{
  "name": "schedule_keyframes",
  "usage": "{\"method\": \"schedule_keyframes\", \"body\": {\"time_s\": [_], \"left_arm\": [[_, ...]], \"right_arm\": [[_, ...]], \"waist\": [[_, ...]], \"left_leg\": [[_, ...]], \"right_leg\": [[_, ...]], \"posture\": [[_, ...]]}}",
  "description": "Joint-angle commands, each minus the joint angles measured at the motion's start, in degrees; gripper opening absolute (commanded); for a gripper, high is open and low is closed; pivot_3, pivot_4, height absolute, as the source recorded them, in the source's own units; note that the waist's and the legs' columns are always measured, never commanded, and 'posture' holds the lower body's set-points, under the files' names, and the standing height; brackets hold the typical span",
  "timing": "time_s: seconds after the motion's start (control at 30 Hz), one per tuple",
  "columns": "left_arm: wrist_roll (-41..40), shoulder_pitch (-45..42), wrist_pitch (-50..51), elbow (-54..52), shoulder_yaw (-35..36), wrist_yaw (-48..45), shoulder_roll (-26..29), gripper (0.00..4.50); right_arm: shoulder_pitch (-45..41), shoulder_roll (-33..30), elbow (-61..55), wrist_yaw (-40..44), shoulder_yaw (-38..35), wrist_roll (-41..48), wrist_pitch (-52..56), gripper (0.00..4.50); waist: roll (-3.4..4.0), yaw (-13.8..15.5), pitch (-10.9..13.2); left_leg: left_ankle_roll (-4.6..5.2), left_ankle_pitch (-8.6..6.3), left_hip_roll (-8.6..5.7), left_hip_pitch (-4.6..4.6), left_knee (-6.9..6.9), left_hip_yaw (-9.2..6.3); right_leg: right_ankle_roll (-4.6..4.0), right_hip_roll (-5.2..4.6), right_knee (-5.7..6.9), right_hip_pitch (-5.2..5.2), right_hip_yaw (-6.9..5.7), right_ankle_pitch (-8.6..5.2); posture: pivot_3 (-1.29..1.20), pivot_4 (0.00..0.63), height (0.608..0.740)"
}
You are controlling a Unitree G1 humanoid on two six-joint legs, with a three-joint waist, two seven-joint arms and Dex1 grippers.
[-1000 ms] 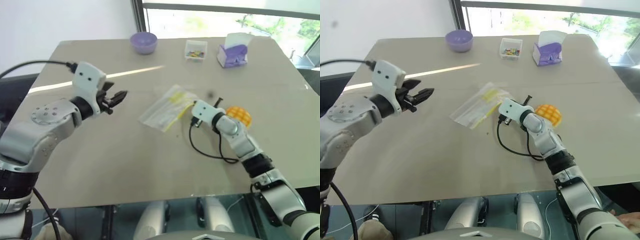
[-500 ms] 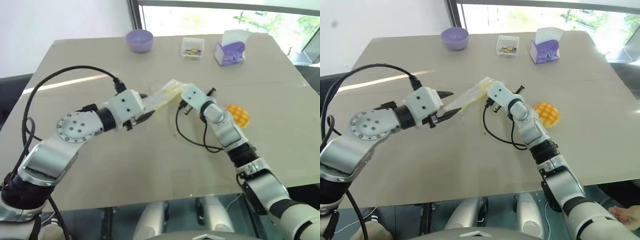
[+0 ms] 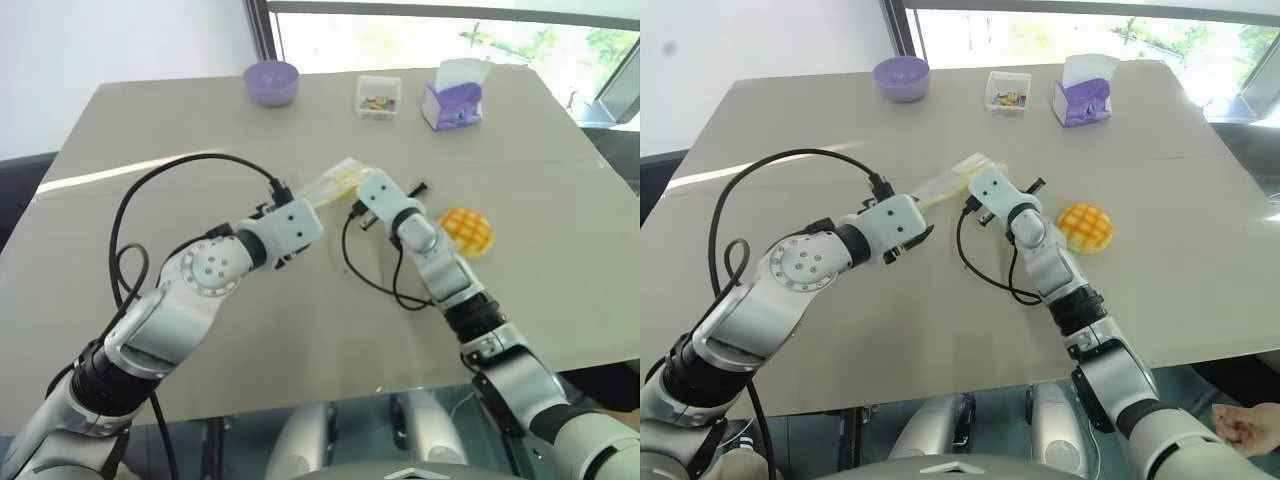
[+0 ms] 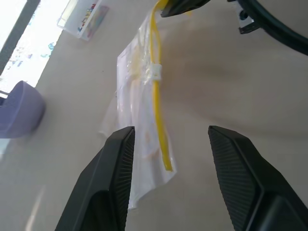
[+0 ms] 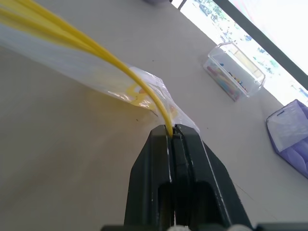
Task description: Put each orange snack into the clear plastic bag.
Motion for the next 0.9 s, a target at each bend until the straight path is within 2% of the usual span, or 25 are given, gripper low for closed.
{"method": "schedule_keyframes", "body": {"time_s": [0.03, 0.37, 0.47, 0.53, 0.6, 0.87, 0.9], "left_arm": [[2.71, -0.75, -0.39, -1.48, 0.60, 0.09, -1.29, 2.57], [7.68, -3.04, -0.50, 0.09, -0.75, -1.50, -4.46, 2.57], [8.54, -3.09, -0.59, -0.06, -0.93, -2.49, -4.94, 1.75], [9.27, -3.13, -0.60, -0.21, -1.03, -3.47, -4.71, 0.72], [10.00, -3.42, 0.07, -0.50, -1.20, -4.47, -4.40, 0.10], [12.69, -3.91, 2.63, -0.55, -1.26, -7.14, -4.43, 0.10], [12.79, -3.70, 2.49, -0.50, -1.16, -7.37, -4.47, 0.38]], "right_arm": [[0.35, 0.51, -3.81, -0.94, 0.22, -0.48, -0.03, 0.00], [2.21, 1.11, -6.42, -0.95, 0.96, -1.23, 0.85, 0.00], [2.47, 1.02, -6.79, -1.15, 0.91, -1.41, 1.34, 0.00], [2.47, 0.97, -6.84, -1.32, 0.81, -1.52, 1.52, 0.00], [2.38, 0.92, -6.76, -1.51, 0.65, -1.56, 1.59, 0.00], [2.40, 0.80, -6.85, -1.65, 0.72, -1.54, 1.68, 0.00], [2.39, 0.76, -6.72, -1.27, 0.75, -1.23, 1.32, 0.00]], "waist": [[0.00, 0.02, 0.00], [-0.01, -0.01, -0.01], [-0.01, 0.01, -0.01], [-0.01, -0.04, -0.01], [-0.01, -0.03, -0.01], [-0.01, -0.02, -0.01], [-0.01, -0.03, -0.01]], "left_leg": [[0.00, 0.00, 0.00, 0.00, 0.01, 0.00], [0.00, 0.00, -0.02, 0.04, 0.07, 0.04], [0.00, 0.00, -0.01, 0.04, 0.13, 0.03], [0.00, 0.00, -0.01, 0.04, 0.19, 0.04], [0.00, 0.00, -0.01, 0.06, 0.24, 0.05], [0.01, -0.01, -0.01, 0.06, 0.79, 0.04], [0.01, -0.01, 0.00, 0.06, 0.85, 0.04]], "right_leg": [[0.00, 0.00, 0.01, 0.00, 0.00, 0.00], [0.00, 0.00, 0.14, 0.00, 0.05, 0.00], [0.00, -0.01, 0.20, 0.00, 0.06, 0.00], [0.00, -0.01, 0.27, -0.01, 0.07, 0.00], [0.00, 0.00, 0.36, -0.02, 0.08, 0.00], [0.00, 0.00, 0.79, 0.02, 0.10, 0.00], [0.00, 0.00, 0.82, 0.03, 0.09, 0.00]], "posture": [[0.00, 0.150, 0.740], [0.00, 0.150, 0.740], [0.00, 0.150, 0.740], [0.00, 0.150, 0.740], [0.00, 0.150, 0.740], [0.00, 0.150, 0.740], [0.00, 0.150, 0.740]]}}
